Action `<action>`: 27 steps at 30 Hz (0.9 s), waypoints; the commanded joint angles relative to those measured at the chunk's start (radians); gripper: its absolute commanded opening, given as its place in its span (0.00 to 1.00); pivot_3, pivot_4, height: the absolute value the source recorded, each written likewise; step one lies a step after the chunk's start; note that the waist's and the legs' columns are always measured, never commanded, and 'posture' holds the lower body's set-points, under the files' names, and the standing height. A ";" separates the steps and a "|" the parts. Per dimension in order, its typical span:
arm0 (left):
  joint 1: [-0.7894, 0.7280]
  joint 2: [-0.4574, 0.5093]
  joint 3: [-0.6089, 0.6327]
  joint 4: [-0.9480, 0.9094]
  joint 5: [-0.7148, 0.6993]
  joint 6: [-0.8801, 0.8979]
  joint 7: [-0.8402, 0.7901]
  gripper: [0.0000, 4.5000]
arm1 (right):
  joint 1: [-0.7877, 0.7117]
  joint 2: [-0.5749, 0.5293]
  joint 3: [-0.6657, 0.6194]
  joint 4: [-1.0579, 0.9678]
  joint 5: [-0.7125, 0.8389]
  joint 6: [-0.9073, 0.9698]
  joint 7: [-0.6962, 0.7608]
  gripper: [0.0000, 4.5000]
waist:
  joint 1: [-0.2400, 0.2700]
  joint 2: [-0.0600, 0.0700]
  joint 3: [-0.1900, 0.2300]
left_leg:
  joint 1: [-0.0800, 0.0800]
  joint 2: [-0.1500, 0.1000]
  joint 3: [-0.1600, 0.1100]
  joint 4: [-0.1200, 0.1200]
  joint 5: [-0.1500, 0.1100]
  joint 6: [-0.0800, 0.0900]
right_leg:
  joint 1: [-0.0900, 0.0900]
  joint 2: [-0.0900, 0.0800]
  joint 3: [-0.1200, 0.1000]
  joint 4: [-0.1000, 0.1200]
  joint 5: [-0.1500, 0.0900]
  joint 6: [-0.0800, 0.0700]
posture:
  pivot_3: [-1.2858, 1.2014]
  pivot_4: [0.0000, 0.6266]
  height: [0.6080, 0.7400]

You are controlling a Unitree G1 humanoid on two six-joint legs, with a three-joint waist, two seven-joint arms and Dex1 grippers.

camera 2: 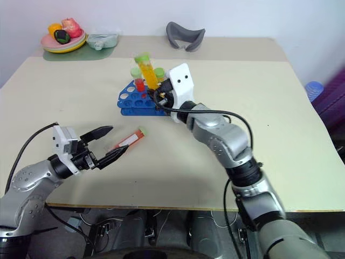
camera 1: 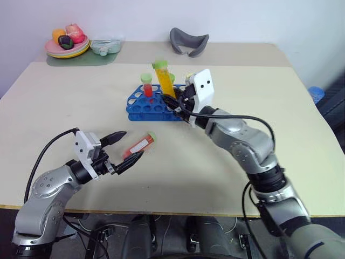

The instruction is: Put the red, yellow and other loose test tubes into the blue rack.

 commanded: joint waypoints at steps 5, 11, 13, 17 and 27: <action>-0.055 -0.110 0.012 -0.006 0.053 -0.083 0.125 1.00 | -0.024 0.168 -0.036 0.341 -0.222 -0.384 0.099 0.19 | 0.006 0.000 0.000 | -0.001 0.000 0.000 0.002 0.000 0.000 | 0.000 0.000 0.000 0.001 0.000 0.000 | 0.52 0.24 0.47; -0.059 -0.120 -0.004 -0.026 0.066 -0.081 0.146 1.00 | -0.045 0.255 -0.102 0.566 -0.293 -0.595 0.131 0.19 | 0.000 0.000 0.000 | -0.001 0.000 0.000 0.003 0.000 -0.001 | -0.001 0.000 0.000 0.002 0.000 0.000 | 0.52 0.24 0.47; -0.064 -0.121 -0.009 -0.036 0.065 -0.072 0.156 1.00 | -0.058 0.267 -0.126 0.641 -0.313 -0.643 0.140 0.19 | -0.001 0.000 0.000 | -0.001 0.000 0.000 0.003 0.000 -0.001 | -0.001 0.000 0.000 0.002 0.000 0.000 | 0.52 0.24 0.47; -0.075 -0.119 -0.019 -0.047 0.060 -0.058 0.170 1.00 | -0.093 0.285 -0.158 0.769 -0.350 -0.718 0.151 0.19 | 0.000 0.000 0.000 | -0.001 0.000 0.000 0.005 0.000 -0.001 | -0.001 0.000 0.000 0.004 0.000 0.000 | 0.52 0.24 0.47; -0.086 -0.111 -0.027 -0.069 0.046 -0.033 0.181 1.00 | -0.119 0.305 -0.218 0.911 -0.407 -0.841 0.155 0.19 | 0.001 0.000 0.000 | -0.002 0.000 0.000 0.008 0.000 -0.001 | -0.001 0.000 0.001 0.006 0.000 0.000 | 0.52 0.24 0.47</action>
